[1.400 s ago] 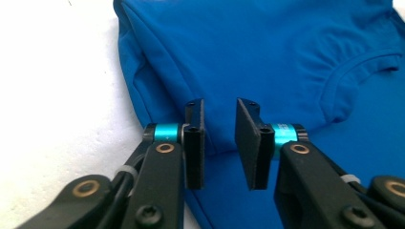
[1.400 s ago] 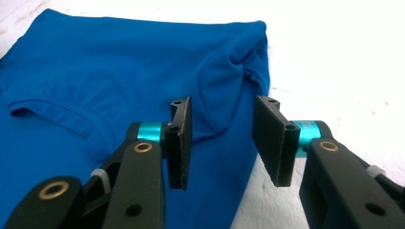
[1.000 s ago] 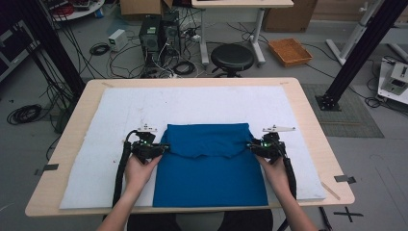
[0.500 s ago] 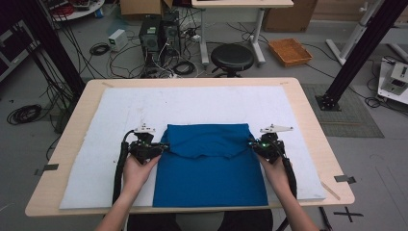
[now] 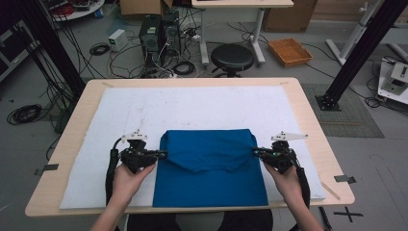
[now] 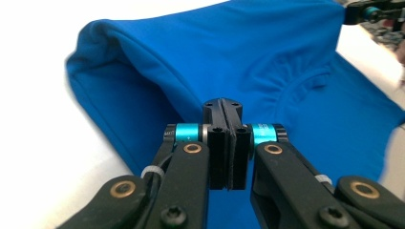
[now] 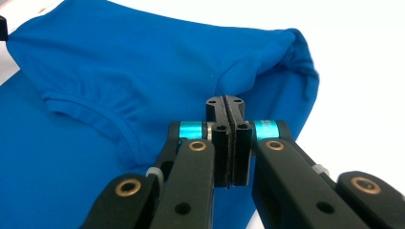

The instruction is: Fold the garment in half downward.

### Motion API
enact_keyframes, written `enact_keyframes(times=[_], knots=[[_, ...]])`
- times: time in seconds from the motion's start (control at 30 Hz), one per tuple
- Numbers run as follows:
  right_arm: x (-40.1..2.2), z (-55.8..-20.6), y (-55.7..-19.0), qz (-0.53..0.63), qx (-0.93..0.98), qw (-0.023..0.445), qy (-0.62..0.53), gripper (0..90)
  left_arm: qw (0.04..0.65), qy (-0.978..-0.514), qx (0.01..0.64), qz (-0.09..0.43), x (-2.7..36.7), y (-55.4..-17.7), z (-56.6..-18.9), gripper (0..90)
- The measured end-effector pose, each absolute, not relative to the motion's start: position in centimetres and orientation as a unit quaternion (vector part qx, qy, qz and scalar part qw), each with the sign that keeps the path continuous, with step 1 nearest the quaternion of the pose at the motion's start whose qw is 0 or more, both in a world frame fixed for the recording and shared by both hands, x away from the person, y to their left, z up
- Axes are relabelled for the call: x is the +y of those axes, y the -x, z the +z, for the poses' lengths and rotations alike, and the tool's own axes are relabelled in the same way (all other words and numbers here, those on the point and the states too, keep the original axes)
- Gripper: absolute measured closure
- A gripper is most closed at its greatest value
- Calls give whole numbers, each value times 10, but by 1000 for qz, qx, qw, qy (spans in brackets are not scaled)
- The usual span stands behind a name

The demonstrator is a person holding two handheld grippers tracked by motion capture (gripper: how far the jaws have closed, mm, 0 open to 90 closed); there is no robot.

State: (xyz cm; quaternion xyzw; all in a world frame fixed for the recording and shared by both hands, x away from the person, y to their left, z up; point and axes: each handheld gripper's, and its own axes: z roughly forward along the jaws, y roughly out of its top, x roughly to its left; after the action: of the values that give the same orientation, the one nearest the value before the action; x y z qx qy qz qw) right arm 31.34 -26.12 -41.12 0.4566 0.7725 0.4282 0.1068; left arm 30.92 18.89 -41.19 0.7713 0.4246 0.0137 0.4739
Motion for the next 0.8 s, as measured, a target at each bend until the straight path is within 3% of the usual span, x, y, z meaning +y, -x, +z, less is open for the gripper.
enact_keyframes(times=[0.33,0.7,0.8], knots=[[-273,-407,-266,435,778,79,-446,900,492,-770,404,-37,199,-264,-411,889],[-281,-417,-230,426,785,93,-439,900,471,-784,402,-44,199,-238,-425,889],[-278,-425,-236,420,785,100,-445,822,465,-787,403,-39,197,-242,-428,889]])
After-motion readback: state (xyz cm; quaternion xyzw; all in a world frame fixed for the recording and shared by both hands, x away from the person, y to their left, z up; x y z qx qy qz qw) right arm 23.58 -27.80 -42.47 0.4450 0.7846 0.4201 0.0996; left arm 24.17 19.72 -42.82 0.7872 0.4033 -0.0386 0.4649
